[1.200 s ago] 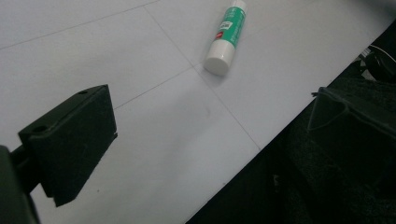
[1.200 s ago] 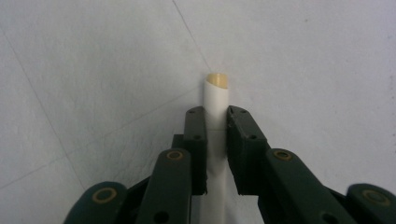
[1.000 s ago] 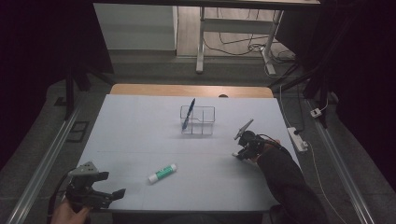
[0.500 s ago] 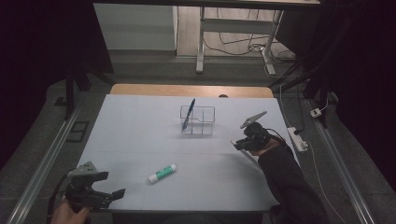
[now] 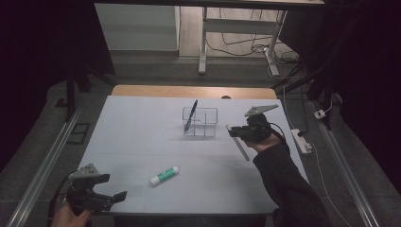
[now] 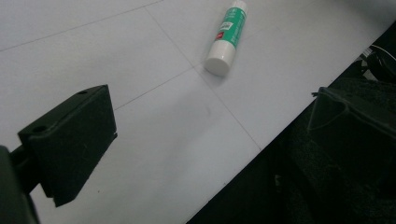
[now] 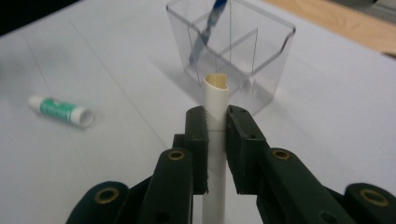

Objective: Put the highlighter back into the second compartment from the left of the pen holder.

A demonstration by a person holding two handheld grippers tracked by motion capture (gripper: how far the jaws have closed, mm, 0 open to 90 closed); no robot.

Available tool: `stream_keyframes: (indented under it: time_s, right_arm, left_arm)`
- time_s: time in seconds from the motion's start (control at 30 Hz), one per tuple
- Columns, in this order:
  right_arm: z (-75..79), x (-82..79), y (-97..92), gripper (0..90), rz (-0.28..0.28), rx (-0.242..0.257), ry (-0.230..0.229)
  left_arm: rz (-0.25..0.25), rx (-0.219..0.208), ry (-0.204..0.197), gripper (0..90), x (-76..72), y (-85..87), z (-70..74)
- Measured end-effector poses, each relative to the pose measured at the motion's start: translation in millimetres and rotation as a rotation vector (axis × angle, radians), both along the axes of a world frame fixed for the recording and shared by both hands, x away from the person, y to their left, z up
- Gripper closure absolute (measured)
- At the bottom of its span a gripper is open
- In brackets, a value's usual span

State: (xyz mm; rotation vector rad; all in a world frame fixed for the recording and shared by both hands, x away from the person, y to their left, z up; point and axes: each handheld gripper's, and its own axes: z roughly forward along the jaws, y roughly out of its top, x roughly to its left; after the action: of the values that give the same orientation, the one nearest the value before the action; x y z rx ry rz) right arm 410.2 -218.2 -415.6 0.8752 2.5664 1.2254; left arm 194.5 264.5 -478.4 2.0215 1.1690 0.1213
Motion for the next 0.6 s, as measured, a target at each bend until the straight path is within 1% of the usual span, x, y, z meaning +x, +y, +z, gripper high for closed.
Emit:
stream_keyframes:
  time_s: [0.1, 0.17, 0.23, 0.3, 0.53, 0.6]
  right_arm:
    - [6.3, 1.9, 6.0, 79.0, -0.01, 0.044, -0.025]
    - [10.0, 3.4, 11.2, 79.0, -0.018, 0.057, -0.05]
    - [12.2, 5.1, 14.8, 79.0, -0.021, 0.075, -0.057]
    - [14.4, 6.7, 19.3, 79.0, -0.028, 0.086, -0.074]
    - [22.7, 15.1, 35.0, 79.0, -0.047, 0.16, -0.106]
    - [24.8, 18.2, 39.7, 79.0, -0.047, 0.171, -0.118]
  left_arm:
    - [-0.001, 0.0, 0.0, 1.3, 0.1, 0.0, 0.0]
    - [-0.001, 0.0, 0.0, 1.3, 0.0, 0.1, 0.0]
    - [0.0, -0.001, 0.0, 1.3, 0.0, 0.2, -0.1]
    - [-0.001, -0.002, 0.0, 1.3, 0.0, 0.3, -0.1]
    - [-0.001, -0.005, 0.0, 1.2, -0.1, 0.6, -0.1]
    - [-0.001, -0.006, 0.0, 1.3, 0.0, 0.7, -0.1]
